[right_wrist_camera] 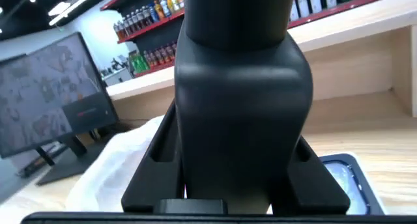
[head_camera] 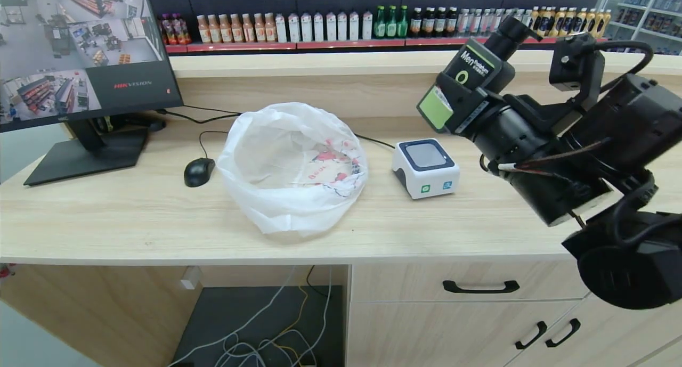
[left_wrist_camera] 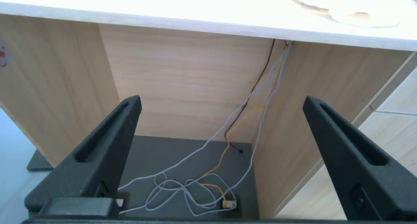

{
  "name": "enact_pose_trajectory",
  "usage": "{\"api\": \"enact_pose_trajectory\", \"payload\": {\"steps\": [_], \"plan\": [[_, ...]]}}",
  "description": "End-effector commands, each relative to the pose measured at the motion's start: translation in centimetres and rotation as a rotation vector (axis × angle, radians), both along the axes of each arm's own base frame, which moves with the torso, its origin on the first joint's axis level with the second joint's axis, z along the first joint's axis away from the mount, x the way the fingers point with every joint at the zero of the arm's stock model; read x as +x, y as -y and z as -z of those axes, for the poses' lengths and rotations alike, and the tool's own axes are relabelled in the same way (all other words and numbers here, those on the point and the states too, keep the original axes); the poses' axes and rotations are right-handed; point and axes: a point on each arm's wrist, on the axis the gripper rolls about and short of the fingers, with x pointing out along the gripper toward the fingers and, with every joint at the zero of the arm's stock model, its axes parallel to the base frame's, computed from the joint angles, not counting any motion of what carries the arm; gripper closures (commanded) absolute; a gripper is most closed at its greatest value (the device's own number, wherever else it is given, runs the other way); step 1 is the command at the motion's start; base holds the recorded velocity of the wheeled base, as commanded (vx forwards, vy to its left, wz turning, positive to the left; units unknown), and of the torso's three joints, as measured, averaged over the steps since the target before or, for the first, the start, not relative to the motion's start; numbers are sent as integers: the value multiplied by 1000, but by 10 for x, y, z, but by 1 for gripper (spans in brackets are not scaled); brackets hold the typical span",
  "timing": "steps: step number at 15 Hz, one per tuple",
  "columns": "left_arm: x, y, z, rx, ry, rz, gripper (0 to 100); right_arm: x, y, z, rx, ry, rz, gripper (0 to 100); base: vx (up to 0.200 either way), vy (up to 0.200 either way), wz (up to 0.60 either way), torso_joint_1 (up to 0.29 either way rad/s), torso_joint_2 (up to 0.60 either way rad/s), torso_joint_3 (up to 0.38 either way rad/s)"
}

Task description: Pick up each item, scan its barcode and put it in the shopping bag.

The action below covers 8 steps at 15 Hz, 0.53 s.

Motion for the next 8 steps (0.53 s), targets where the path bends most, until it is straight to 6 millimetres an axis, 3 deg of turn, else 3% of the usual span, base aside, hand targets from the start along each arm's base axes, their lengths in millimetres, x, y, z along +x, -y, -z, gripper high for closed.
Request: {"api": "enact_pose_trajectory", "payload": {"steps": [1,3,8], "plan": [[0,0,0,1,0,-1,0,14,-11,-3,44,-26,-35,100,0,0,0,0,0,0],[0,0,0,-1,0,-1,0,27,-20,-10,200,-74,-97,100,0,0,0,0,0,0],[0,0,0,-1,0,-1,0,44,-18,9,347,-177,-133,100,0,0,0,0,0,0]]}}
